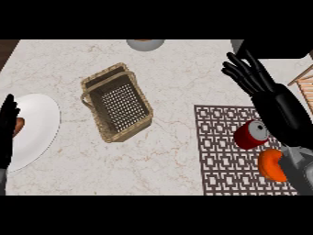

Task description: Pick the can from the placemat and place it in the tiered shelf

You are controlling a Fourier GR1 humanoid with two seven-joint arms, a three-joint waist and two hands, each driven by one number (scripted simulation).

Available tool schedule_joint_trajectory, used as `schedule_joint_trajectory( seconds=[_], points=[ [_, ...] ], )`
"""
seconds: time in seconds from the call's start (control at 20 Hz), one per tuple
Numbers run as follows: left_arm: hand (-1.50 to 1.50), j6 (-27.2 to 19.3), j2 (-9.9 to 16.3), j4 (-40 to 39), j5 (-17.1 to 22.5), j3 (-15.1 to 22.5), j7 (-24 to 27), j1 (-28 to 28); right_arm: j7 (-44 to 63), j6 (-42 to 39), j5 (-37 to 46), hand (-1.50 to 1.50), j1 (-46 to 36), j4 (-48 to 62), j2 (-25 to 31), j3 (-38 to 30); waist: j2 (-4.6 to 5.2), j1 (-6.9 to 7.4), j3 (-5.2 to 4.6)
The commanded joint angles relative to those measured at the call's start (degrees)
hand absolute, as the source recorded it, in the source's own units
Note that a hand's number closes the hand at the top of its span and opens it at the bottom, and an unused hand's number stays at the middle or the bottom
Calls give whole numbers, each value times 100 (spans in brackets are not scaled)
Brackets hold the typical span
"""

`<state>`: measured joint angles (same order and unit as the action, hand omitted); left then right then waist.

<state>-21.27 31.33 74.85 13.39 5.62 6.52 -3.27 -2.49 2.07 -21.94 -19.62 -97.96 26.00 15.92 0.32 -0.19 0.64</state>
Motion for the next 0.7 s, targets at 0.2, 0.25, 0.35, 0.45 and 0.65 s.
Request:
schedule_joint_trajectory(
  seconds=[0.2, 0.25, 0.35, 0.45, 0.65],
  points=[
    [0, 627, -597, -87, 634, 384, -961, 183, -888, -1068, -279, 150, 384, 1215, 1511, -1741, 44, -156, -43],
    [0, 772, -666, -61, 801, 407, -1074, 259, -932, -1161, -367, 150, 383, 1394, 1782, -2064, 38, -185, -41],
    [0, 767, -874, -34, 830, 549, -1123, 208, -168, -518, 1043, 150, 723, 2131, 2392, -1542, 175, -140, -73],
    [0, 992, -897, 4, 1038, 595, -1541, -12, -402, -901, 429, 150, 838, 2920, 2035, -1734, 84, 10, -43],
    [0, 1097, -779, 174, 1042, 586, -1866, -92, -2026, -2238, 489, -150, 492, 4444, 2192, -1929, 27, 168, -41]
  ],
)
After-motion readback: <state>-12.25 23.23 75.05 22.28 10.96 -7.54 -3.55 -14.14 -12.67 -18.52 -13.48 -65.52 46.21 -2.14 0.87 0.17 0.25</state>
